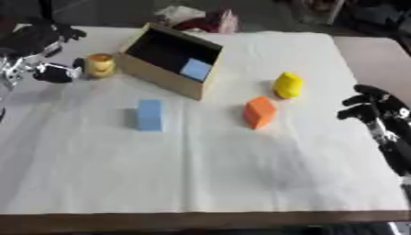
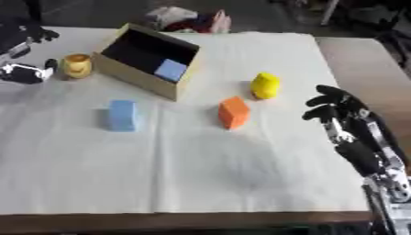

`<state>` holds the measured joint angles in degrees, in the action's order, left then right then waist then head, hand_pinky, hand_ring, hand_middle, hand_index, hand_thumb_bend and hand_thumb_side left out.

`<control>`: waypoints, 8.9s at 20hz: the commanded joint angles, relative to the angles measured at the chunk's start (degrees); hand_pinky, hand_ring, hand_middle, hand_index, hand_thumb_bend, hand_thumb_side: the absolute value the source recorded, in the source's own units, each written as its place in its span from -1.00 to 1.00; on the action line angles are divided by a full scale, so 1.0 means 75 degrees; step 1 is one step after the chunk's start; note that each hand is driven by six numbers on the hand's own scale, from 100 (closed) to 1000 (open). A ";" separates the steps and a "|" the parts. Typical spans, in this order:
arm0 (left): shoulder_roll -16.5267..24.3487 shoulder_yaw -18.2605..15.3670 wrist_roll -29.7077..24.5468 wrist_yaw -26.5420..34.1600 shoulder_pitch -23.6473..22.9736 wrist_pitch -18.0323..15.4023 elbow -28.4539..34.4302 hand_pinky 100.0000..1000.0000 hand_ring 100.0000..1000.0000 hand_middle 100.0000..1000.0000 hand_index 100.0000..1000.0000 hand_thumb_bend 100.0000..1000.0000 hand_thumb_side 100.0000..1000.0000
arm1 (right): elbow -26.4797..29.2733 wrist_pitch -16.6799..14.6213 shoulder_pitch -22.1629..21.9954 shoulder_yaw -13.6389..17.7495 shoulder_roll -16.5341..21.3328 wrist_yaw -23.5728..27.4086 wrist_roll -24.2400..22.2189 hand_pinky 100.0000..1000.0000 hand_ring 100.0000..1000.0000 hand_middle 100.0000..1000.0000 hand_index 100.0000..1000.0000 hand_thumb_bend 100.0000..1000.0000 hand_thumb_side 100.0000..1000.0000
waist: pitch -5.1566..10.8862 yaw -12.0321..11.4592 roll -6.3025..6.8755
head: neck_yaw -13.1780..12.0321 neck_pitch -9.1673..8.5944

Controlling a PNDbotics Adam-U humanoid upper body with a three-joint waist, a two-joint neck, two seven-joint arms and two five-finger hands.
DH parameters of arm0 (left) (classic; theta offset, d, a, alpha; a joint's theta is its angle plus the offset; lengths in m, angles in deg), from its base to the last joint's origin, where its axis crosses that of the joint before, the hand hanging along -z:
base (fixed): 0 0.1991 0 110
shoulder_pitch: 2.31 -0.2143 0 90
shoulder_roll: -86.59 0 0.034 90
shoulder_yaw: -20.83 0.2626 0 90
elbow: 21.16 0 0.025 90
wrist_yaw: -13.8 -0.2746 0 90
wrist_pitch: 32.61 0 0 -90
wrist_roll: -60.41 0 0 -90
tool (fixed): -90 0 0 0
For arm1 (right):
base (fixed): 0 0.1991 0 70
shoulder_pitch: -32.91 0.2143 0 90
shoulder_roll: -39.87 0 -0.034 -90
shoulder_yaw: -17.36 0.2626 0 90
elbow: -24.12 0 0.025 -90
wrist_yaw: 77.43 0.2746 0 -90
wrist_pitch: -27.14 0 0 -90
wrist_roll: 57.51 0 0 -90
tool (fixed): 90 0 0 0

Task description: Pick up objects on the table and place them in the box.

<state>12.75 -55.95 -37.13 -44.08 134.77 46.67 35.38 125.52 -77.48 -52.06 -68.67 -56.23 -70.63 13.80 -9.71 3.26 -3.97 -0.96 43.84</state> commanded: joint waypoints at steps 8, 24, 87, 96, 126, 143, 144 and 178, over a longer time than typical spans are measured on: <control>0.0063 -0.0081 0.0044 -0.0353 0.0231 -0.0114 -0.0087 0.58 0.53 0.53 0.86 -0.83 -0.41 | 0.0093 -0.0012 0.0146 -0.0009 0.0137 0.0121 -0.0073 0.41 0.12 0.23 0.69 -1.00 -0.18 | 0.0015 0.0075 0.0009 | -0.0074 -0.0039; 0.0080 -0.0034 -0.0225 -0.0621 0.0219 -0.0355 0.0008 0.62 0.57 0.58 0.92 -0.55 -0.30 | 0.0100 -0.0053 0.0299 -0.0030 0.0175 0.0132 -0.0108 0.41 0.12 0.23 0.69 -1.00 -0.18 | -0.0199 0.0285 0.0001 | -0.0385 -0.0251; 0.0627 -0.0075 -0.1014 -0.1258 -0.0104 -0.0164 0.0627 0.62 0.54 0.61 0.90 0.07 -0.11 | 0.0098 -0.0009 0.0406 0.0006 0.0211 0.0102 -0.0147 0.41 0.12 0.24 0.69 -1.00 -0.18 | -0.0378 0.0362 0.0152 | -0.0232 -0.0504; 0.0467 -0.0053 -0.0262 -0.1495 -0.0111 0.0207 0.0611 0.57 0.48 0.53 0.83 -0.06 -0.21 | 0.0082 -0.0027 0.0401 -0.0006 0.0212 0.0116 -0.0173 0.41 0.12 0.24 0.69 -1.00 -0.18 | -0.0400 0.0381 0.0116 | -0.0304 -0.0532; 0.0188 0.0018 0.1646 -0.2164 -0.0058 0.0686 0.0312 -0.38 -0.50 -0.62 -0.16 -1.00 -0.69 | 0.0062 -0.0024 0.0390 -0.0011 0.0177 0.0161 -0.0257 0.41 0.11 0.24 0.69 -1.00 -0.18 | -0.0443 0.0450 0.0085 | -0.0415 -0.0553; 0.1085 0.0204 0.1736 -0.0532 -0.0055 0.0767 0.2603 -0.53 -0.59 -0.73 -0.26 -1.00 -0.84 | 0.0080 -0.0008 0.0388 0.0022 0.0212 0.0124 -0.0258 0.42 0.12 0.24 0.69 -1.00 -0.18 | -0.0379 0.0383 0.0196 | -0.0292 -0.0599; 0.1106 0.0233 0.1668 -0.0366 -0.0032 0.0769 0.2772 -0.53 -0.59 -0.73 -0.26 -1.00 -0.84 | 0.0079 -0.0005 0.0389 0.0021 0.0214 0.0122 -0.0260 0.42 0.12 0.24 0.69 -1.00 -0.18 | -0.0374 0.0387 0.0204 | -0.0293 -0.0601; -0.0140 0.0515 0.1946 -0.0017 0.0504 0.0836 0.1427 0.51 0.52 0.56 0.80 -0.61 -0.78 | 0.0033 -0.0007 0.0367 -0.0050 0.0141 0.0177 -0.0439 0.42 0.12 0.25 0.69 -1.00 -0.18 | -0.0352 0.0555 0.0116 | -0.0361 -0.0716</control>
<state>9.72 -51.31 -22.63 -45.44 137.51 52.66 44.60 125.15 -77.44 -49.58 -69.22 -56.20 -69.69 10.76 -13.38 7.42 -3.25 -3.87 39.20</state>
